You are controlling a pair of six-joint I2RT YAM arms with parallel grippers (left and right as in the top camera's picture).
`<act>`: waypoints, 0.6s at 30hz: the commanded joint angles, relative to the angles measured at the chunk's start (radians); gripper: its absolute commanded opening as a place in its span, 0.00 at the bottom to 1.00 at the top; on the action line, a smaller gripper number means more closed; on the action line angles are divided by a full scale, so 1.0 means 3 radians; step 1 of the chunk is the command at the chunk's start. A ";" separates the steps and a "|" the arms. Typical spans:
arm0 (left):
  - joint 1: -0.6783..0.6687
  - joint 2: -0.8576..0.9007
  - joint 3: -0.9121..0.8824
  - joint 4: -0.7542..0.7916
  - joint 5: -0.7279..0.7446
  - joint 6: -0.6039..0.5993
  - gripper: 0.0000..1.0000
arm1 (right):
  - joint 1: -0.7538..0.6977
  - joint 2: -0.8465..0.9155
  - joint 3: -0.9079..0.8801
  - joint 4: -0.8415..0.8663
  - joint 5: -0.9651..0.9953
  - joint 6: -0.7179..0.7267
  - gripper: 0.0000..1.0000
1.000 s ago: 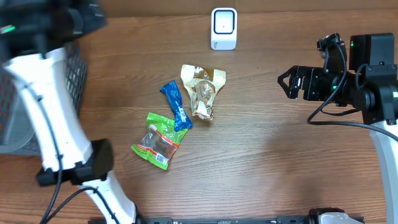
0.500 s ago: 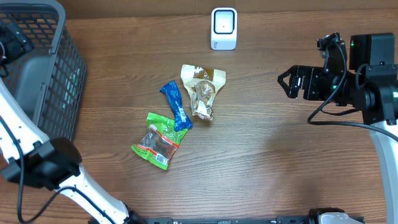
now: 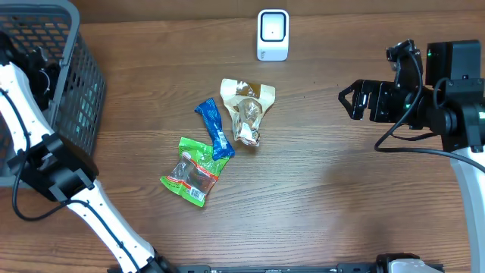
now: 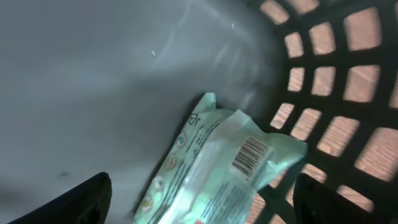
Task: Scan the item barcode
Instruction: 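Grasp the mint-green wipes pack in the basket with the left gripper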
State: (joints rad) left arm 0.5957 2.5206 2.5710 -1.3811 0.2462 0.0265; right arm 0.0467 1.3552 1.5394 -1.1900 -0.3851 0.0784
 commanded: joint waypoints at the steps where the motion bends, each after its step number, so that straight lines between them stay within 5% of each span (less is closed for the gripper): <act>1: -0.0043 0.0195 -0.0014 -0.0070 0.0145 0.0065 0.85 | 0.0013 -0.0009 0.0084 0.0022 -0.0006 0.0003 1.00; 14: -0.0081 0.0435 -0.0126 -0.0237 0.0142 0.0137 0.82 | 0.0013 -0.0009 0.0084 0.0074 -0.0008 0.0004 1.00; 15: -0.0083 0.0435 -0.0128 -0.0239 0.0142 0.0137 0.78 | 0.0013 -0.0009 0.0084 0.0074 -0.0008 0.0004 1.00; 18: -0.0083 0.0435 -0.0128 -0.0242 0.0142 0.0137 0.44 | 0.0013 -0.0009 0.0084 0.0071 -0.0008 0.0004 1.00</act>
State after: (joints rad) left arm 0.5907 2.6202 2.5454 -1.4467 0.2626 0.0437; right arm 0.0467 1.3552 1.5394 -1.1736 -0.3851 0.0784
